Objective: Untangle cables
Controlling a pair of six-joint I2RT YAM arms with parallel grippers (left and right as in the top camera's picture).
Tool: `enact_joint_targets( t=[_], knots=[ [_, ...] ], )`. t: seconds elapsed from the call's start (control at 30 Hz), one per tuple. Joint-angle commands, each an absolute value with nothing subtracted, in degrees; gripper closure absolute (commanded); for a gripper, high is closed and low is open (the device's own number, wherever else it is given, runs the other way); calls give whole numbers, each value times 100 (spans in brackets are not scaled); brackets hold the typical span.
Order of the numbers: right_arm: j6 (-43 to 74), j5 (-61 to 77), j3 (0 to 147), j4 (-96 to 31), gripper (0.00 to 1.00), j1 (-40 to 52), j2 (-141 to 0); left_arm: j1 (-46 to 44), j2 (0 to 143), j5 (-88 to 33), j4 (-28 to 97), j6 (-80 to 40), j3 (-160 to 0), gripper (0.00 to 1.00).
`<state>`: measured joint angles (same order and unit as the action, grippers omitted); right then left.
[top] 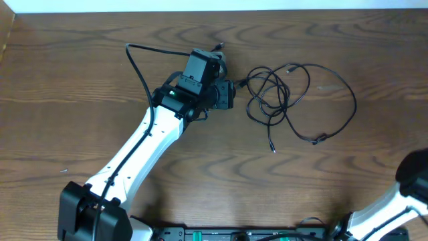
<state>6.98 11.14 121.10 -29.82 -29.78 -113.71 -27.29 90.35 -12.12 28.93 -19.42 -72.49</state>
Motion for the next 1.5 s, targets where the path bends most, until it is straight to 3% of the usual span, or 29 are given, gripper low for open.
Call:
enact_joint_targets(
  t=[0.0, 0.07, 0.1, 0.13, 0.17, 0.37, 0.63, 1.0, 1.47],
  knots=[
    [615, 1039, 12116, -2897, 99, -3186, -12095, -2714, 9037, -1238, 2875, -1846, -7275, 42],
    [617, 1044, 12116, -2786, 93, -3253, -12501, -2714, 9037, -1238, 2875, -1846, -7275, 42],
    [617, 1044, 12116, -2762, 81, -3277, -12687, -2714, 9037, -1238, 2875, -1846, -7275, 42],
    [617, 1046, 12116, -2768, 48, -3297, -12884, -2714, 9037, -1238, 2875, -1846, -7275, 42],
    [648, 1063, 12116, -2814, 3, -3304, -13013, -2714, 9037, -1238, 2875, -1846, -7275, 42],
    [681, 1133, 12121, -3238, 1, -3271, -13137, -2714, 9037, -1238, 2788, -1846, -7275, 42],
    [652, 1398, 12121, -3992, 1, -3212, -12293, -2714, 9037, -1238, 2676, -1844, -7275, 42],
    [395, 2265, 12101, -6062, 1, -2755, -11810, -2936, 9445, -1245, 2364, -1844, -7273, 41],
    [73, 2088, 12064, -6482, 1, -1900, -11813, -3520, 10512, -1238, 1450, -2298, -7273, 41]
  ],
)
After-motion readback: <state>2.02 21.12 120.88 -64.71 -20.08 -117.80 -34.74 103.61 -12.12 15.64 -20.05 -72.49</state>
